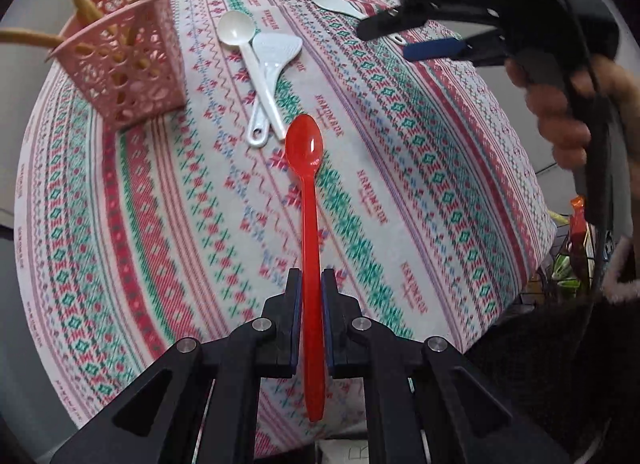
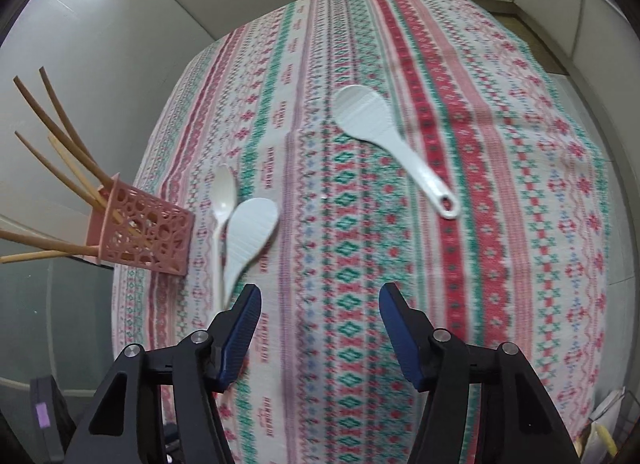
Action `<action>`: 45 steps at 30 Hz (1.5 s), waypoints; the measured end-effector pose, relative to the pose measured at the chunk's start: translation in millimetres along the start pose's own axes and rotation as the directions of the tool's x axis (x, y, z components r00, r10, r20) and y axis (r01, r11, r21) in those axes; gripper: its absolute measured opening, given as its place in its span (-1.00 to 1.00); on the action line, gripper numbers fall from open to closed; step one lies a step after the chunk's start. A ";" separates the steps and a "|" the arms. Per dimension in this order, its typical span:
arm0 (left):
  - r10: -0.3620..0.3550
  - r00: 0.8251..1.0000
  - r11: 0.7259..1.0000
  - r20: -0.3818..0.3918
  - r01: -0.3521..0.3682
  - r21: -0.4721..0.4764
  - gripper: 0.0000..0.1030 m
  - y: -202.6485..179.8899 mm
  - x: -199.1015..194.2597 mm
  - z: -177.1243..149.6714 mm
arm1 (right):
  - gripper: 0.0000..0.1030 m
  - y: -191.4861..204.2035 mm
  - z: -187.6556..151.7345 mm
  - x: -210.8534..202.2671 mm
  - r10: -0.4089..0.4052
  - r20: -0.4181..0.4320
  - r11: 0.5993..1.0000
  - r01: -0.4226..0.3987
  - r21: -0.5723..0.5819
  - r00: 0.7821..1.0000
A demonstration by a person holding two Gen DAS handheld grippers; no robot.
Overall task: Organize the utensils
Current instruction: 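Grasp a white plastic spoon with the right tool, then carry the red spoon and white spoon upright to the pink basket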
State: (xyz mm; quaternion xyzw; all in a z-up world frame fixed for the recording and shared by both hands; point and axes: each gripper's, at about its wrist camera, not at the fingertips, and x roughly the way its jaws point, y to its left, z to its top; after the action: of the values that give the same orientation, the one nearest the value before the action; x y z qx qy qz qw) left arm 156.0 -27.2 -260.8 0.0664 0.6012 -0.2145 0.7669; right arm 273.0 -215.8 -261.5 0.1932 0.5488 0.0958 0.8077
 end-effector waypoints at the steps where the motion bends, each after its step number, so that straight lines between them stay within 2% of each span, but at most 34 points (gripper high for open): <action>1: 0.000 1.000 1.000 0.006 0.000 -0.003 -0.82 2.7 -3.9 -3.7 | 0.13 4.8 3.3 3.0 0.012 0.005 1.000 -0.012 0.006 1.000; 5: 0.003 0.999 0.999 0.046 -0.001 -0.045 -0.82 13.7 -22.0 -7.7 | -0.02 23.6 18.3 18.6 0.068 0.024 0.997 -0.069 0.028 0.997; 9: 0.003 0.997 0.994 0.081 0.006 -0.106 -0.82 28.4 -37.7 -9.0 | -0.31 37.7 33.9 39.5 0.134 0.038 0.990 -0.135 0.030 0.990; 14: -0.003 0.997 0.991 0.081 0.014 -0.135 -0.82 41.4 -44.1 -12.3 | -0.44 40.2 51.6 65.8 0.183 0.057 0.980 -0.187 0.070 0.981; 17: 0.003 0.997 0.989 0.079 0.008 -0.146 -0.82 49.3 -46.5 -12.8 | -0.59 40.1 58.9 80.7 0.212 0.056 0.971 -0.217 0.102 0.976; 22: -0.004 0.995 0.990 0.097 0.017 -0.138 -0.82 50.1 -51.4 -8.6 | -0.88 50.5 62.0 97.2 0.193 0.045 0.978 -0.196 0.074 0.980; 28: -0.019 0.984 0.993 0.177 0.040 -0.115 -0.82 48.1 -76.3 -9.6 | -0.94 45.0 57.4 77.5 0.188 0.090 0.979 -0.194 0.069 0.978; 31: -0.023 0.973 0.992 0.228 0.050 -0.112 -0.82 41.5 -95.0 -14.0 | -0.94 37.0 53.8 56.4 0.187 0.126 0.978 -0.197 0.071 0.974; 34: -0.061 0.963 0.988 0.264 0.096 -0.123 -0.82 46.1 -116.3 -14.2 | -0.94 30.2 47.9 30.5 0.198 0.171 0.975 -0.213 0.071 0.965; 37: -0.099 0.950 0.972 0.297 0.155 -0.174 -0.82 56.3 -136.1 -12.1 | -0.94 24.4 42.7 2.3 0.216 0.223 0.970 -0.235 0.064 0.951; 38: -0.096 0.948 0.969 0.305 0.159 -0.190 -0.82 56.9 -141.4 -10.0 | -0.94 22.7 41.3 -5.9 0.219 0.239 0.969 -0.239 0.061 0.946; 40: -0.009 0.942 0.976 0.336 0.081 -0.201 -0.82 53.6 -154.3 -1.1 | -0.94 19.1 37.1 -25.9 0.218 0.277 0.970 -0.240 0.046 0.936; 42: 0.077 0.915 0.978 0.396 0.009 -0.210 -0.82 49.0 -169.2 7.6 | -0.95 17.6 35.2 -40.4 0.226 0.307 0.969 -0.247 0.031 0.925; 45: 0.113 0.853 0.969 0.509 0.018 -0.246 -0.82 49.5 -182.0 21.4 | -0.95 13.8 26.1 -65.5 0.245 0.338 0.964 -0.266 0.014 0.909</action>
State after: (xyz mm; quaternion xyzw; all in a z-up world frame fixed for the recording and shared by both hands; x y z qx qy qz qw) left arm 161.7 55.0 -89.8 -0.0728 0.3917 -0.1304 0.9079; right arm 273.1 -232.8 -191.7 0.3009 0.3769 0.1502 0.8631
